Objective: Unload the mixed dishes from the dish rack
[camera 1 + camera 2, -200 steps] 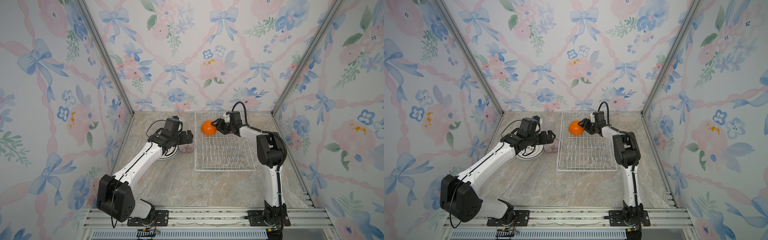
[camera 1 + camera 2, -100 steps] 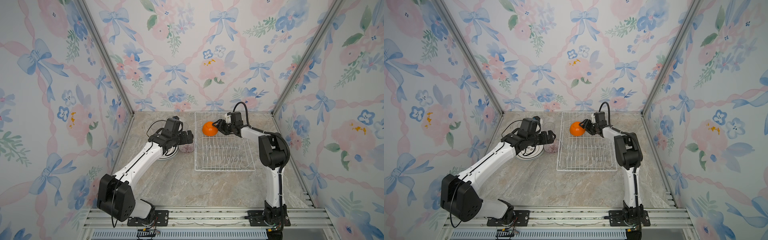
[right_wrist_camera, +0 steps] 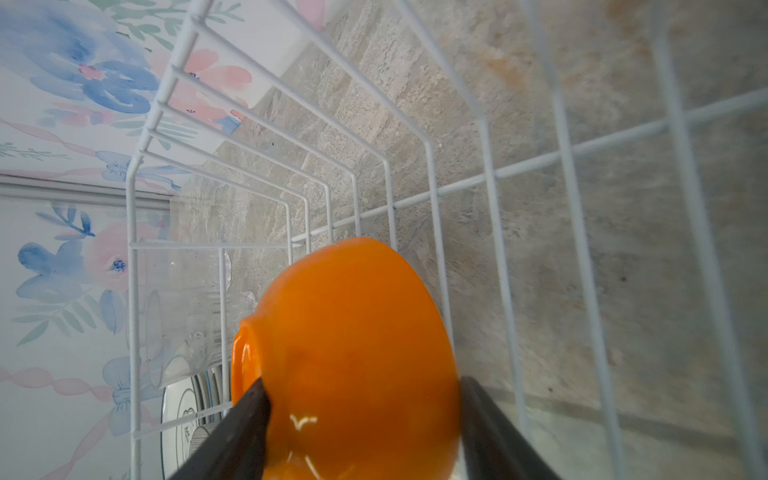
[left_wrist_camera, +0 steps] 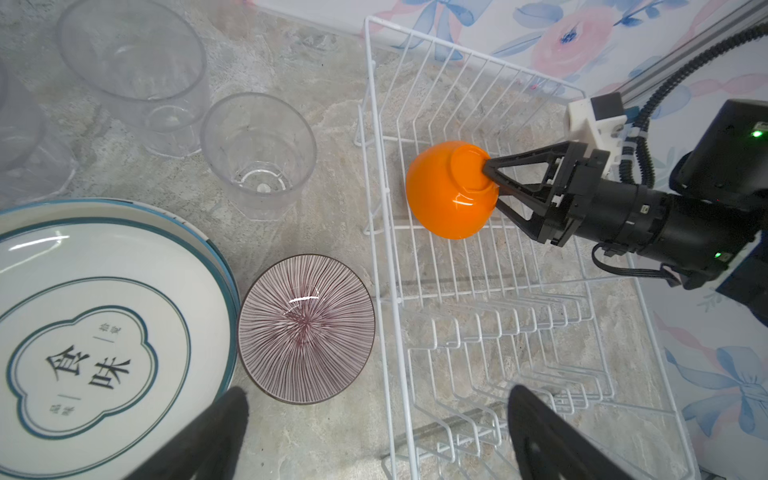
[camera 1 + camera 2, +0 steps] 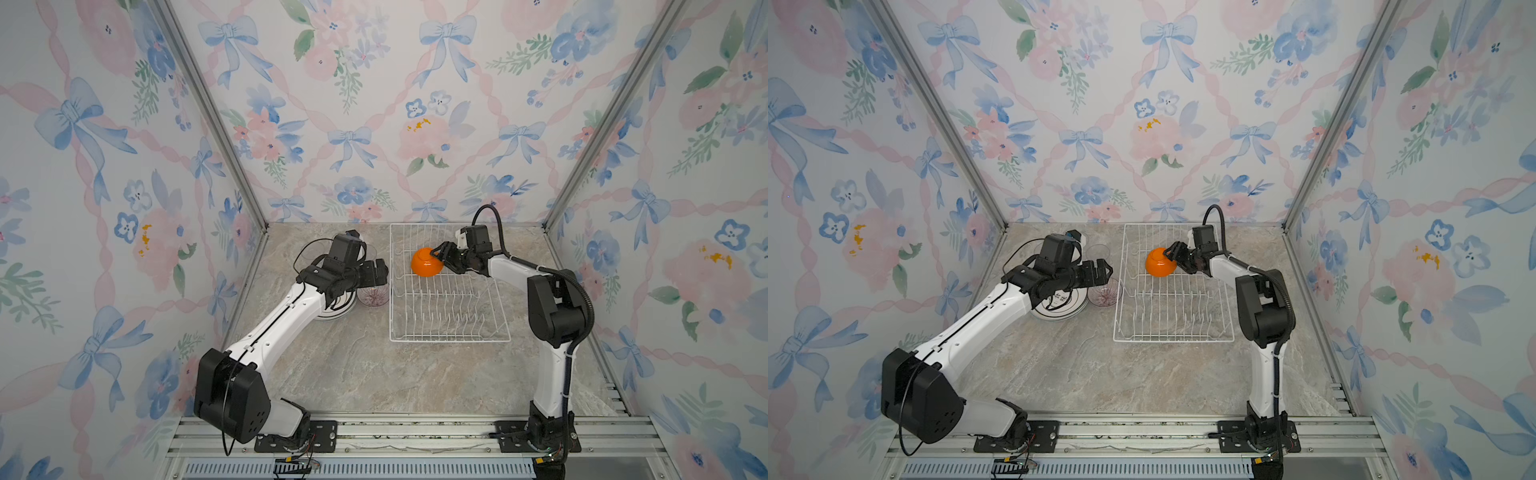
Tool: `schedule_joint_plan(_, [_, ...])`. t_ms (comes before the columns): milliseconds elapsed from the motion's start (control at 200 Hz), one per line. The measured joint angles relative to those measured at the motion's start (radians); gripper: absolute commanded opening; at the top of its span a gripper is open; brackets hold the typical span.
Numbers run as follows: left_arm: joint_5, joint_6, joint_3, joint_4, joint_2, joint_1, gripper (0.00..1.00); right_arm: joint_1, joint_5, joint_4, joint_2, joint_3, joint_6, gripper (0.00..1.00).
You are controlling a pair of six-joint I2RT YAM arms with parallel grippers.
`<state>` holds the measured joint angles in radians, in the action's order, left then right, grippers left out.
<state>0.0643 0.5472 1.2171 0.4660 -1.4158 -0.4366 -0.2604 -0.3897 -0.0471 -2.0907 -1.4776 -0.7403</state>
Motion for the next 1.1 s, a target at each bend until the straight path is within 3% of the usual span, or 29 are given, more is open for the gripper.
schedule_joint_plan(700, [0.075,0.019,0.15,-0.085,-0.148,-0.014,0.98,0.029,-0.109,0.037,0.179,0.064,-0.097,0.61])
schedule_joint_plan(890, [0.217,0.122,0.154,-0.251,-0.204,0.012,0.98,0.047,-0.151,0.089,0.247,0.109,-0.155,0.61])
schedule_joint_plan(1100, [0.412,0.348,0.049,-0.591,-0.258,0.066,0.85,0.064,-0.173,0.121,0.329,0.146,-0.201,0.61])
